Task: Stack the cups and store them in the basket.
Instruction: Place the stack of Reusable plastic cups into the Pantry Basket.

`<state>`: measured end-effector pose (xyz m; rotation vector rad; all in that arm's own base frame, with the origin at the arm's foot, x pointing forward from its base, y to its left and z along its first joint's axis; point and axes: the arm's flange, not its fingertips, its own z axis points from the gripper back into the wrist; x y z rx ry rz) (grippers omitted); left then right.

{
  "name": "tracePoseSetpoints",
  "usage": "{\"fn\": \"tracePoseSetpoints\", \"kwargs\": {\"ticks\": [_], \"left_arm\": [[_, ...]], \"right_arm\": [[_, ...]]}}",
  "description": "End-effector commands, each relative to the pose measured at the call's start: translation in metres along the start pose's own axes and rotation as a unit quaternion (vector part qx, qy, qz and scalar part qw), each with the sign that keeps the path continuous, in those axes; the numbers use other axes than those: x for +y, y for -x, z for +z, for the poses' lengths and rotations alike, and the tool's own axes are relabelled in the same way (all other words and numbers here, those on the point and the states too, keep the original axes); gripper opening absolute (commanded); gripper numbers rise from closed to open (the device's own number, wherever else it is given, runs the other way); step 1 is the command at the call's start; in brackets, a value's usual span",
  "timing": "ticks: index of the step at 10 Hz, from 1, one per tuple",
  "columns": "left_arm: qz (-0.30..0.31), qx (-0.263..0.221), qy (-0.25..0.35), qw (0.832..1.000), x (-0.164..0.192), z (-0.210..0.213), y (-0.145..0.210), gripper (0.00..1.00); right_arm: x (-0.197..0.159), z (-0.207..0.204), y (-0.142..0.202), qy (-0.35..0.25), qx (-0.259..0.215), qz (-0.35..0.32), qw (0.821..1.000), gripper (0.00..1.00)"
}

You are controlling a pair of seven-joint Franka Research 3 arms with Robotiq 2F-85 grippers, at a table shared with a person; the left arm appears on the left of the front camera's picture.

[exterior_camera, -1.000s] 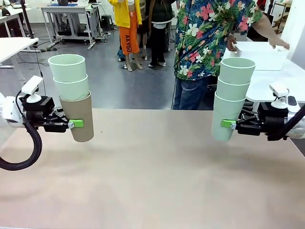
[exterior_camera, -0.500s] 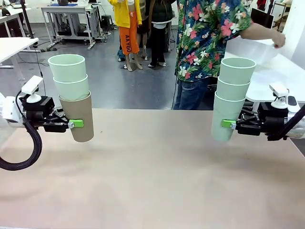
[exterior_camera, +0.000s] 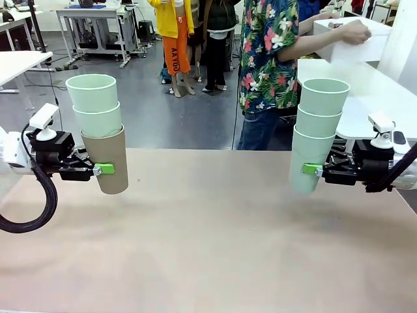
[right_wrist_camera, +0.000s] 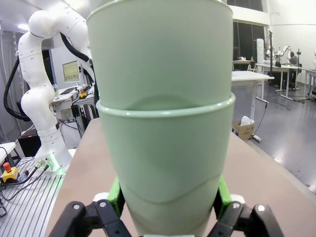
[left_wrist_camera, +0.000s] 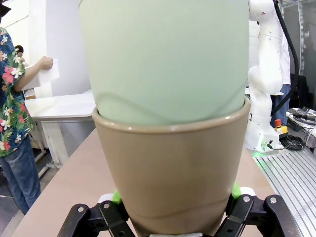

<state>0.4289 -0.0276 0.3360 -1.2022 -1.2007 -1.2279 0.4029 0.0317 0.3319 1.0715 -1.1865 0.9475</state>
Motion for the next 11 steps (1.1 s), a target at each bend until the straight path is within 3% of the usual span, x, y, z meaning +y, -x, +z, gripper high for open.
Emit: {"fn": "tracePoseSetpoints", "kwargs": {"ticks": [1,11], "left_arm": [[-0.001,-0.002,0.002,1.0,-0.0012,-0.0004,-0.0059,0.85],[-0.001,-0.002,0.002,1.0,-0.0012,-0.0004,-0.0059,0.85]], "right_arm": [[-0.0002,-0.0009,-0.0037,0.003,-0.003,0.003,1.0,0.86],[-0.0002,-0.0009,-0.0037,0.003,-0.003,0.003,1.0,0.86]]}}
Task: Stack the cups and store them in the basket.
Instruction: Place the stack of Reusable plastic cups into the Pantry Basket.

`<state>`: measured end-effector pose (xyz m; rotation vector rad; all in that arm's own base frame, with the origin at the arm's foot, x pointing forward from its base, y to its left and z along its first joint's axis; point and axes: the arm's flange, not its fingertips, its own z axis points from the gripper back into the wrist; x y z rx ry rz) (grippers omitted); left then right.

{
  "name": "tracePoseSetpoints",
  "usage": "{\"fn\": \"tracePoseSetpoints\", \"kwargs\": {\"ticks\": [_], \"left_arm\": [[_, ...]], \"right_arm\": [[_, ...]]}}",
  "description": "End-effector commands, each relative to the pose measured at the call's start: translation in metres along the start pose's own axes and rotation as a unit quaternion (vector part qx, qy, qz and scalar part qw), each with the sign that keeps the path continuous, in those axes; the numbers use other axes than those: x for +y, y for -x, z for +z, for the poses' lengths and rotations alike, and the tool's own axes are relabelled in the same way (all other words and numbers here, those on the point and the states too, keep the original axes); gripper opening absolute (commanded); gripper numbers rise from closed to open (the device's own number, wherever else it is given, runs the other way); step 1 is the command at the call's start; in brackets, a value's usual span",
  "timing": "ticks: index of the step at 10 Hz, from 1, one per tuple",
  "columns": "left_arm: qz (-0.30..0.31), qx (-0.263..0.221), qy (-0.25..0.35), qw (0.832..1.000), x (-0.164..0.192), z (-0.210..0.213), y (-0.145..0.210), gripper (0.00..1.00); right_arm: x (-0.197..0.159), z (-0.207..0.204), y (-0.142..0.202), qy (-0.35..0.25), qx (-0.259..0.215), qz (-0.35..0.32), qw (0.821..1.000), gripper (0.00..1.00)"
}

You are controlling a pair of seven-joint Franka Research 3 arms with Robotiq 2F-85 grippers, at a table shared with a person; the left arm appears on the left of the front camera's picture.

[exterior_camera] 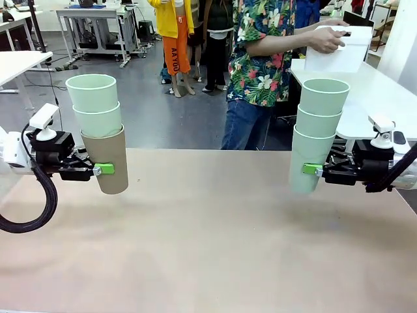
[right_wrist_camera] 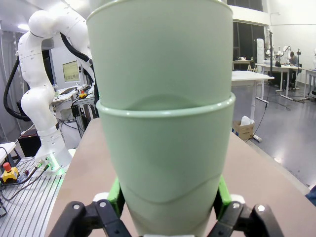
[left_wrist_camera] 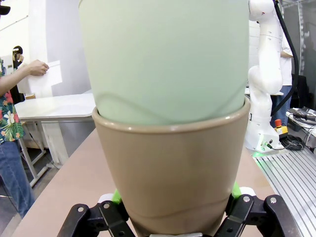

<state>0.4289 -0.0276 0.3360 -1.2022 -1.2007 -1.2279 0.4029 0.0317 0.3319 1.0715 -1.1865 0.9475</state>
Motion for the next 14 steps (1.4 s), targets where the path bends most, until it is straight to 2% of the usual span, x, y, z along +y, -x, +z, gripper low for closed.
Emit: {"fn": "tracePoseSetpoints", "kwargs": {"ticks": [1,14], "left_arm": [[-0.001,-0.002,0.002,1.0,-0.0012,-0.0004,-0.0059,0.85],[-0.001,-0.002,0.002,1.0,-0.0012,-0.0004,-0.0059,0.85]], "right_arm": [[-0.0002,-0.0009,-0.0037,0.003,-0.003,0.003,1.0,0.86],[-0.0002,-0.0009,-0.0037,0.003,-0.003,0.003,1.0,0.86]]}}
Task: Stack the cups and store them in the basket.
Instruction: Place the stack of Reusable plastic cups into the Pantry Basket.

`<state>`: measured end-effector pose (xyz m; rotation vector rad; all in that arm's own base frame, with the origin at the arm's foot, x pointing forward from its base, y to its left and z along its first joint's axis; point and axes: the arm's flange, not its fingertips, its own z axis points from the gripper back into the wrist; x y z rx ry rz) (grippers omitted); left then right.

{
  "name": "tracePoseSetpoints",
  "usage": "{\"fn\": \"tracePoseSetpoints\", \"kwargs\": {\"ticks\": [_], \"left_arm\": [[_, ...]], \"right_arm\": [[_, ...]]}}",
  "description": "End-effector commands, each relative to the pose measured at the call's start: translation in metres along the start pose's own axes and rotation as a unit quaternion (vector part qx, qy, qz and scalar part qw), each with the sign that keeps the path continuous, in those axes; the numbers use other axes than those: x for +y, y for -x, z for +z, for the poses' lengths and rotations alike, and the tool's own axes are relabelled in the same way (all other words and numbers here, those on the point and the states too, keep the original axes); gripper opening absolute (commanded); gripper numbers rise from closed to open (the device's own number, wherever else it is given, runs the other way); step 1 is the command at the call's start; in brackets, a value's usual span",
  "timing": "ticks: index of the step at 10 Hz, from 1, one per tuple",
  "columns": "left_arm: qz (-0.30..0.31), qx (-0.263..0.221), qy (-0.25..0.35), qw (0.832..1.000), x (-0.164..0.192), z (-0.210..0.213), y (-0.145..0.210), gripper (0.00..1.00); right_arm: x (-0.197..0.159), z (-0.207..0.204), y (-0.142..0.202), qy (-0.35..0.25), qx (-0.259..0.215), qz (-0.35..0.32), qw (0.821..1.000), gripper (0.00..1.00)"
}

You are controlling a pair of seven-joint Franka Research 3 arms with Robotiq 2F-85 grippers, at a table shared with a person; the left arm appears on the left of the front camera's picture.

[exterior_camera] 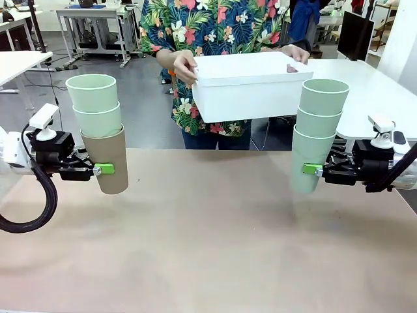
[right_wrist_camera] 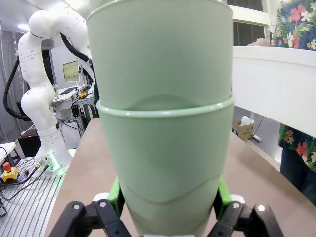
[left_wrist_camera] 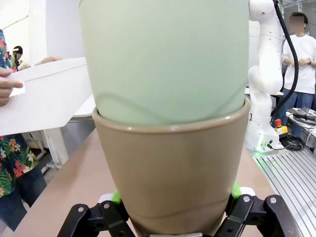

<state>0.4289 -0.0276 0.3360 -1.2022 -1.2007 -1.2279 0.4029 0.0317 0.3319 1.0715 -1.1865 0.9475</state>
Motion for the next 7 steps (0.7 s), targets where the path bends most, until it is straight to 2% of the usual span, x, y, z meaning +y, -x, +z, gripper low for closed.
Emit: {"fn": "tracePoseSetpoints", "kwargs": {"ticks": [1,7], "left_arm": [[-0.001,-0.002,0.002,1.0,-0.0012,-0.0004,-0.0059,0.85],[-0.001,-0.002,0.002,1.0,-0.0012,-0.0004,-0.0059,0.85]], "right_arm": [[-0.0002,-0.0009,-0.0037,0.003,-0.003,0.003,1.0,0.86],[-0.0002,-0.0009,-0.0037,0.003,-0.003,0.003,1.0,0.86]]}}
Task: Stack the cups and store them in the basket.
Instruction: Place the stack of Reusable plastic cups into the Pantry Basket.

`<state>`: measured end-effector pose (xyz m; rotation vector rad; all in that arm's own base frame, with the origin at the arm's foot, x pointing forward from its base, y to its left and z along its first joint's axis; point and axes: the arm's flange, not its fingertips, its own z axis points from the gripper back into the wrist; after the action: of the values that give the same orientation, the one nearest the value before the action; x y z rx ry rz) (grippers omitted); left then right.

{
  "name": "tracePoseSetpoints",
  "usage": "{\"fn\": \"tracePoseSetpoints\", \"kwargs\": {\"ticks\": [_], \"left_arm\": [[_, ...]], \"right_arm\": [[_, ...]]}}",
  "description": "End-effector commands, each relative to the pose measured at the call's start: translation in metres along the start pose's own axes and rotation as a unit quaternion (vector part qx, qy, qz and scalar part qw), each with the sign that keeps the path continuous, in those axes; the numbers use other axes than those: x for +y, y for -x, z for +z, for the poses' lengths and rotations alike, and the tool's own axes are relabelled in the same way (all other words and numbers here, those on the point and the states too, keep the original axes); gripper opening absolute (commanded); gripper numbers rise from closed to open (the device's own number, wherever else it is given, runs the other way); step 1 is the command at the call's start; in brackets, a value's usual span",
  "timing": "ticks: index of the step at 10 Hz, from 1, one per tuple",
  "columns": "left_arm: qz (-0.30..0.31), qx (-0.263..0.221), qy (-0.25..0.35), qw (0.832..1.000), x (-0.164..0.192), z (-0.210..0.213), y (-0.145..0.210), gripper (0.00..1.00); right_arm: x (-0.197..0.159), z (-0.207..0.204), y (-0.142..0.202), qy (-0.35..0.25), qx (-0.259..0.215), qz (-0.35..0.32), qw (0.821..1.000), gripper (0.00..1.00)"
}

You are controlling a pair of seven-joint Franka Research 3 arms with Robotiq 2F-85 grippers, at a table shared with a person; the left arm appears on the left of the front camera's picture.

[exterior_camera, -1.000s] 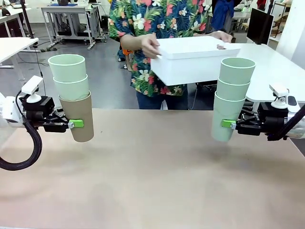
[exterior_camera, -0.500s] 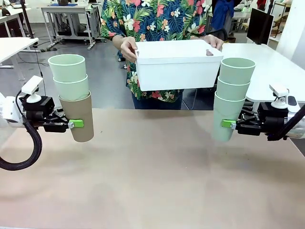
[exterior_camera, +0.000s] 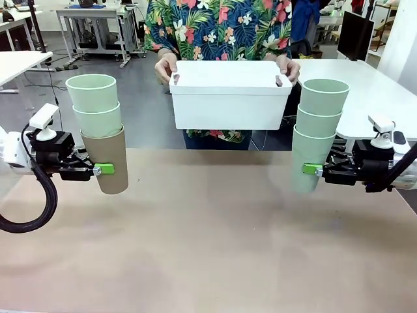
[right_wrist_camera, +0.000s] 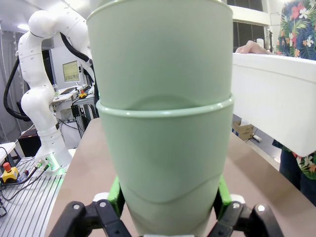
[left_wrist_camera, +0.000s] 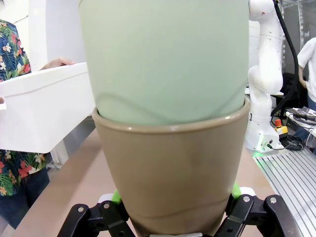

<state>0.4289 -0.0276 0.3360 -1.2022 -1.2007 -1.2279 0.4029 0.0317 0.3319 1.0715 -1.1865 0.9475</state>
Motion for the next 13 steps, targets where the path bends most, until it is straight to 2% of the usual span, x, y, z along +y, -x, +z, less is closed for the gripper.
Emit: {"fn": "tracePoseSetpoints", "kwargs": {"ticks": [1,13], "left_arm": [[-0.001,-0.002,0.002,1.0,-0.0012,-0.0004,-0.0059,0.85],[-0.001,-0.002,0.002,1.0,-0.0012,-0.0004,-0.0059,0.85]], "right_arm": [[-0.0002,-0.0009,-0.0037,0.003,-0.003,0.003,1.0,0.86],[-0.0002,-0.0009,-0.0037,0.003,-0.003,0.003,1.0,0.86]]}}
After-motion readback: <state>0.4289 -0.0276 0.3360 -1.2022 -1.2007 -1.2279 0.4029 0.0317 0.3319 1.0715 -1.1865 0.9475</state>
